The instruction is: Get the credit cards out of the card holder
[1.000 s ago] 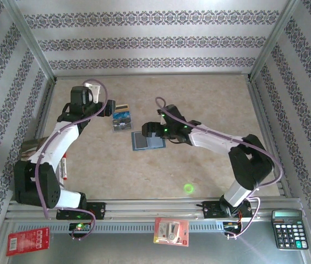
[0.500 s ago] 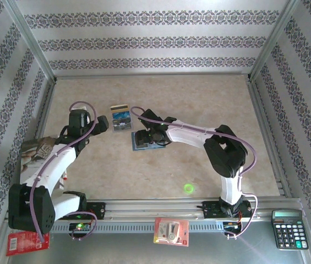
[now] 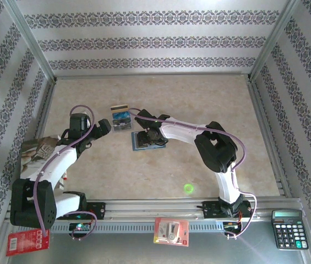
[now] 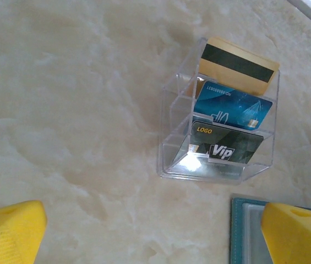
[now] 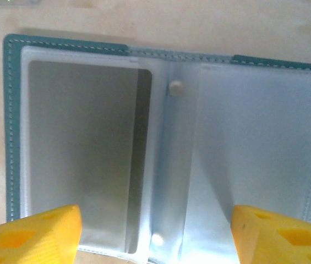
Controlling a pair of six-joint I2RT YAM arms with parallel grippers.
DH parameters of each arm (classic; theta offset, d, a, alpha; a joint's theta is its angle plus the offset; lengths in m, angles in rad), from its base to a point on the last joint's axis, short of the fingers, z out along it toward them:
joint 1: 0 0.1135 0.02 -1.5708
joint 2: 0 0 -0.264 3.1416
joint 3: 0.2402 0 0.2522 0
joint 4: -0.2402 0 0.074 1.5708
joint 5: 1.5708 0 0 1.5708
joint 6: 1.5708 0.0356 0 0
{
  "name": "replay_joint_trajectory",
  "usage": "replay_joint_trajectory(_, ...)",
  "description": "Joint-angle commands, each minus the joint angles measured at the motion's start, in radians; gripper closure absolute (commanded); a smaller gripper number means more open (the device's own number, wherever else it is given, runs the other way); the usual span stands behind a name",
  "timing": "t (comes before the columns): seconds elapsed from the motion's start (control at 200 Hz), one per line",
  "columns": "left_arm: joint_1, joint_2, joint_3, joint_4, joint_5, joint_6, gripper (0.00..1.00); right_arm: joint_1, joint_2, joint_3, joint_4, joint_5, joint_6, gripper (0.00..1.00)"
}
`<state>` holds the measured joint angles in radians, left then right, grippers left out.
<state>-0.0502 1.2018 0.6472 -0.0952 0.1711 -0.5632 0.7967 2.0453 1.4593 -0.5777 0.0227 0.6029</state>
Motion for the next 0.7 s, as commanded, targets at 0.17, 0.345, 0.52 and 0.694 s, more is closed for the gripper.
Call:
replay_joint_trajectory(0.17, 0.01, 0.072, -0.022, 0.133, 0.089, -0.095, 0.0, 0.002, 0.044, 0.023, -0.059, 0.046, 0.011, 0.29)
replay_joint_trajectory(0.345, 0.01, 0.131, 0.012, 0.102, 0.16, -0.129, 0.0, -0.008, 0.046, 0.0, -0.054, 0.036, 0.021, 0.33)
replay_joint_trajectory(0.52, -0.005, 0.179, -0.001, 0.16, 0.309, -0.18, 0.0, -0.021, 0.028, -0.041, -0.017, -0.006, 0.031, 0.4)
replay_joint_trajectory(0.694, -0.061, 0.192, -0.012, 0.206, 0.386, -0.248, 0.02, -0.031, 0.015, -0.066, 0.009, -0.033, 0.047, 0.44)
